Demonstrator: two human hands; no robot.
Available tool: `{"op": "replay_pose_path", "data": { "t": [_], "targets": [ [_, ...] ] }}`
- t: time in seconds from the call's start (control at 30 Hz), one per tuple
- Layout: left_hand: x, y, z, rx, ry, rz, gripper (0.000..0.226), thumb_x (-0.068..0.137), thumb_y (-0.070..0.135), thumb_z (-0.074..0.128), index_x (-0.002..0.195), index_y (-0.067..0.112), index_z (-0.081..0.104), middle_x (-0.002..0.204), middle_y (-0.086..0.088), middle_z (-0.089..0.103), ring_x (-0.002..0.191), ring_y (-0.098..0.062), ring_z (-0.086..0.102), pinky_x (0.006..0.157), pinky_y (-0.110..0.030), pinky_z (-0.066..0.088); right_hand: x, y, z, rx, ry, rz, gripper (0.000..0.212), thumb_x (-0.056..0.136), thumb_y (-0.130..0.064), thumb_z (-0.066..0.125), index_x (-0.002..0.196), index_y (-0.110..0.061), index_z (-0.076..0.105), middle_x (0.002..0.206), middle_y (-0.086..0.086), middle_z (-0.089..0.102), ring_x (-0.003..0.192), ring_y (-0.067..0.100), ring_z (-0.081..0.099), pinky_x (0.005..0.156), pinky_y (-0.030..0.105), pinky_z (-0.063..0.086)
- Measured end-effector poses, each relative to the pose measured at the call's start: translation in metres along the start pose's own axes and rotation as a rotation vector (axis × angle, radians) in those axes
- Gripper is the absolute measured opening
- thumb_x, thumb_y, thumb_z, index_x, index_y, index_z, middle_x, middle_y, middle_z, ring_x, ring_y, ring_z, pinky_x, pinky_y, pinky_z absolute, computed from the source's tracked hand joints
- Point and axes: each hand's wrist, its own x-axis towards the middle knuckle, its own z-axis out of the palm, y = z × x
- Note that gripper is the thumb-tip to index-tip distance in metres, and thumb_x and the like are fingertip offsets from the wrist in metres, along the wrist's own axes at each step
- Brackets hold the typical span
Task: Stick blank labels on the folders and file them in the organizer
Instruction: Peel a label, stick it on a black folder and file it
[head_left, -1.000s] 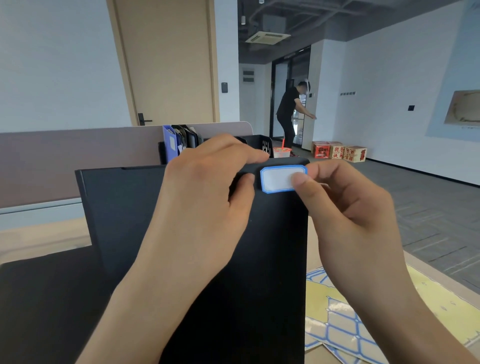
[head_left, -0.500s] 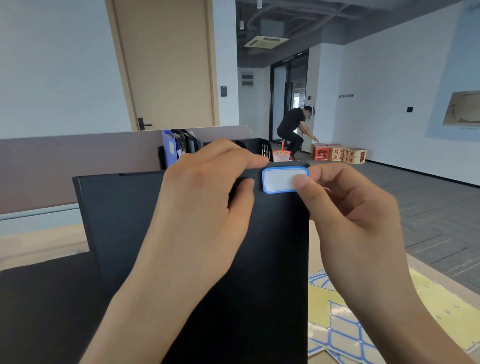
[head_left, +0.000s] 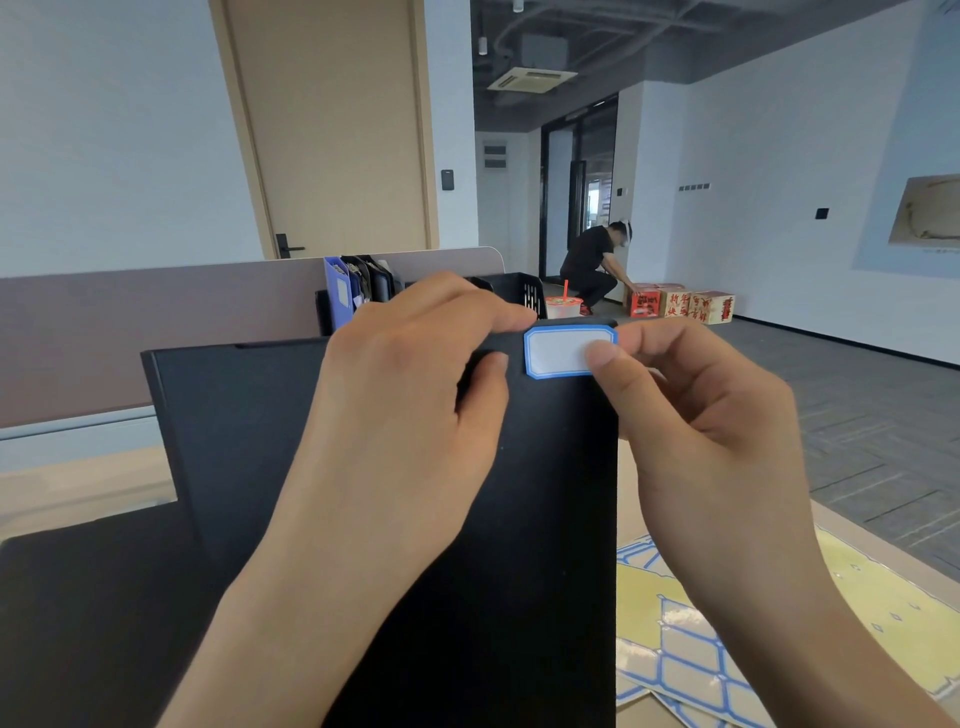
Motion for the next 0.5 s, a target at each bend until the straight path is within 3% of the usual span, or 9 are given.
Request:
{"op": "replay_pose_path", "data": {
  "t": [0.3, 0.37, 0.5],
  "targets": [
    [-0.0007, 0.0025, 0.0005, -0.007, 0.025, 0.003, 0.028, 0.086, 0.008, 0.063, 0.108, 0.023, 0.075, 0.1, 0.011, 0.071, 0.089, -0.011, 0.065, 0.083, -0.034, 0.051, 0.0, 0.0015, 0.0009, 0.031, 0.016, -0.026, 0.013, 0.1, -0.025, 0.068, 0.089, -0.019, 0.072, 0.076, 0.011, 0.07, 0.065, 0.026, 0.056, 0.056, 0.025, 0.043],
    [-0.0008, 0.0028, 0.0008, -0.008, 0.028, 0.005, 0.028, 0.086, 0.009, 0.064, 0.108, 0.022, 0.075, 0.1, 0.011, 0.071, 0.09, -0.01, 0.066, 0.085, -0.036, 0.052, -0.0009, 0.0003, 0.0016, 0.041, 0.023, -0.025, 0.012, 0.099, -0.024, 0.068, 0.089, -0.019, 0.072, 0.075, 0.008, 0.071, 0.061, 0.012, 0.056, 0.056, 0.021, 0.044],
    [-0.0007, 0.0029, 0.0004, 0.008, 0.03, 0.024, 0.027, 0.086, 0.009, 0.064, 0.108, 0.021, 0.075, 0.101, 0.01, 0.071, 0.091, -0.012, 0.066, 0.084, -0.039, 0.053, -0.0023, -0.0009, 0.0027, 0.049, 0.032, -0.019, 0.012, 0.1, -0.022, 0.069, 0.088, -0.02, 0.072, 0.076, 0.005, 0.071, 0.064, 0.009, 0.057, 0.057, 0.018, 0.044]
  ]
}}
